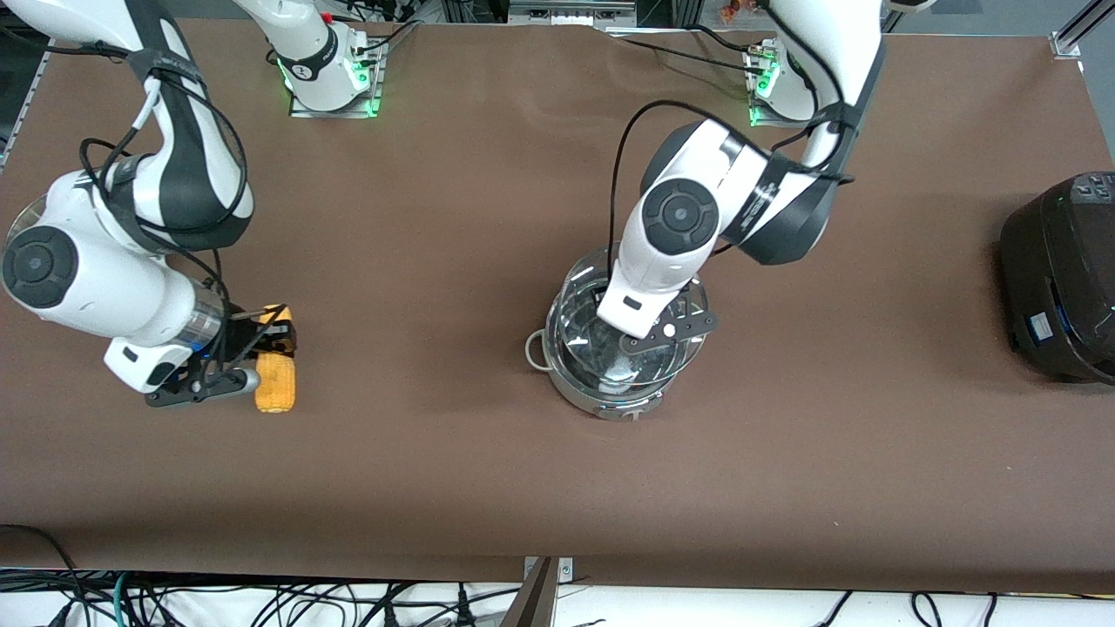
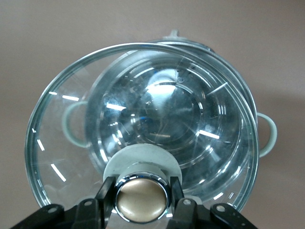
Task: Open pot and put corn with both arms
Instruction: 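Lift the lid with the left gripper while the right gripper carries the corn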
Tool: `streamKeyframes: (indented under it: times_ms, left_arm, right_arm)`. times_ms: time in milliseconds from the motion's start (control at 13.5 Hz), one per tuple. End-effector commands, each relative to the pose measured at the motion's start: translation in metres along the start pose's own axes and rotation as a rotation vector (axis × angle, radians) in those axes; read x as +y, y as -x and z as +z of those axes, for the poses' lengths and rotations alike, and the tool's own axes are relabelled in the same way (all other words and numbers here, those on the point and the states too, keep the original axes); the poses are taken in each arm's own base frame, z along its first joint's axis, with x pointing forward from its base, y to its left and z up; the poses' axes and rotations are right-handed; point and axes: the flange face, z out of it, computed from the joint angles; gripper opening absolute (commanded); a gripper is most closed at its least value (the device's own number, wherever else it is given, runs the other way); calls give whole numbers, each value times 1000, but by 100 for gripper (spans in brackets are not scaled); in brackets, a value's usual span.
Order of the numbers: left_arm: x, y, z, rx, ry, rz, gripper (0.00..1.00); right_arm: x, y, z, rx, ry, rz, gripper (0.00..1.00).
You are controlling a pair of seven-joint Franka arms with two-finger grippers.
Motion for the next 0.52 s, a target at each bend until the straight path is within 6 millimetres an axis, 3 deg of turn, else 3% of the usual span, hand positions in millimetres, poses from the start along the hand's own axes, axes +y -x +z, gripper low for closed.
streamKeyframes:
  times_ms: [0,222,444]
  left_arm:
    - [-47,-27,-30,10,-8,64,0]
    - [-108,-63,-33,-33,-27,144,0]
    - [-195,-92,-36,-58,-42,232,0]
  right_arm:
    - [-68,-1,-13,15,-51,72,19]
    - [-152,-1,-13,46,-82,99,19]
    - [-235,-6,-6,95,-150,175,19]
